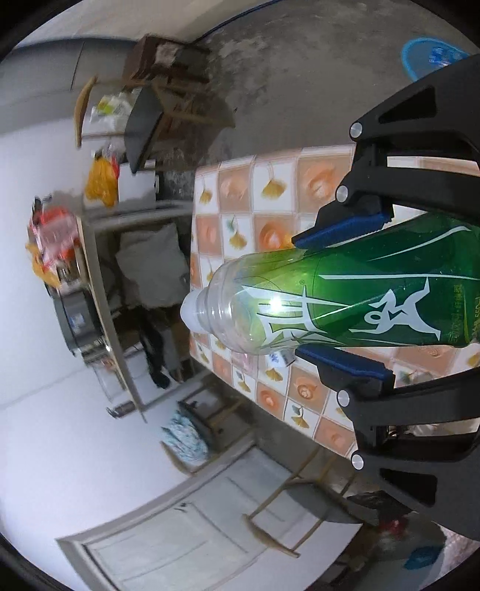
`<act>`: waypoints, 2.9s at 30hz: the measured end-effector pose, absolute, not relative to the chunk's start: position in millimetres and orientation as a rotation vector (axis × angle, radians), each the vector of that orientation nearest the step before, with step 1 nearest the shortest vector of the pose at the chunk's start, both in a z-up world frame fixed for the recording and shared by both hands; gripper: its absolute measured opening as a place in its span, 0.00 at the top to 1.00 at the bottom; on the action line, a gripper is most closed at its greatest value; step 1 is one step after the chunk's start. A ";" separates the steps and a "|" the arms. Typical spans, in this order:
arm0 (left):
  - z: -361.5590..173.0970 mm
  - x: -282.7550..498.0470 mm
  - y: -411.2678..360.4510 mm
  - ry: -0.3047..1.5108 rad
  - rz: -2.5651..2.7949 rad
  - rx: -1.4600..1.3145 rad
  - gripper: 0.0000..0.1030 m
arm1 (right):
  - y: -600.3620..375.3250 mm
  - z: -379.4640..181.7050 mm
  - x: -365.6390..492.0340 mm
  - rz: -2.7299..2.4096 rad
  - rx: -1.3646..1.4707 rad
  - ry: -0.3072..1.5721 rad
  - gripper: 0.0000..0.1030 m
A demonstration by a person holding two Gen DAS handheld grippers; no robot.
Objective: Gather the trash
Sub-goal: 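Carry the cloth in the left tool and green bottle in the right tool toward the wastebasket, then open both tools to drop the cloth and bottle into the wastebasket, then move both tools back over the table toward the clear container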
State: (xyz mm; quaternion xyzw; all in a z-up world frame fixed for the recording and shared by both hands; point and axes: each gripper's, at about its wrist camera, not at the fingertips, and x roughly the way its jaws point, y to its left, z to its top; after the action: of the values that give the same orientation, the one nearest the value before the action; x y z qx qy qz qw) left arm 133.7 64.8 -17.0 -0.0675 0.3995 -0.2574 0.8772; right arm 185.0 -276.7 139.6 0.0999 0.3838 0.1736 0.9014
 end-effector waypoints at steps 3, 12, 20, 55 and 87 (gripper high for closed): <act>-2.1 137.2 39.8 0.813 -0.610 -0.123 0.92 | -312.1 134.9 150.5 0.305 0.263 0.788 0.51; 31.7 144.3 -78.1 0.791 -0.894 -0.045 0.92 | -432.1 104.4 38.4 0.034 0.451 0.767 0.53; 24.4 153.0 -233.4 0.965 -1.196 -0.025 0.92 | -520.1 48.1 -38.8 -0.163 0.643 0.768 0.55; -257.1 208.7 -590.9 1.596 -0.958 0.281 0.31 | -710.4 -217.9 -83.8 -0.498 1.140 0.864 0.77; 58.6 187.0 -225.1 0.847 -0.929 0.010 0.13 | -610.1 -92.6 -53.2 -0.365 0.767 0.775 0.55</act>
State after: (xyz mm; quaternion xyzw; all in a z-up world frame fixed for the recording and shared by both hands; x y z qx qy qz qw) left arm 187.0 -225.1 58.6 0.0047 0.3963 -0.4347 0.8087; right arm -53.2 -610.1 -92.6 0.3627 0.3667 -0.1727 0.8391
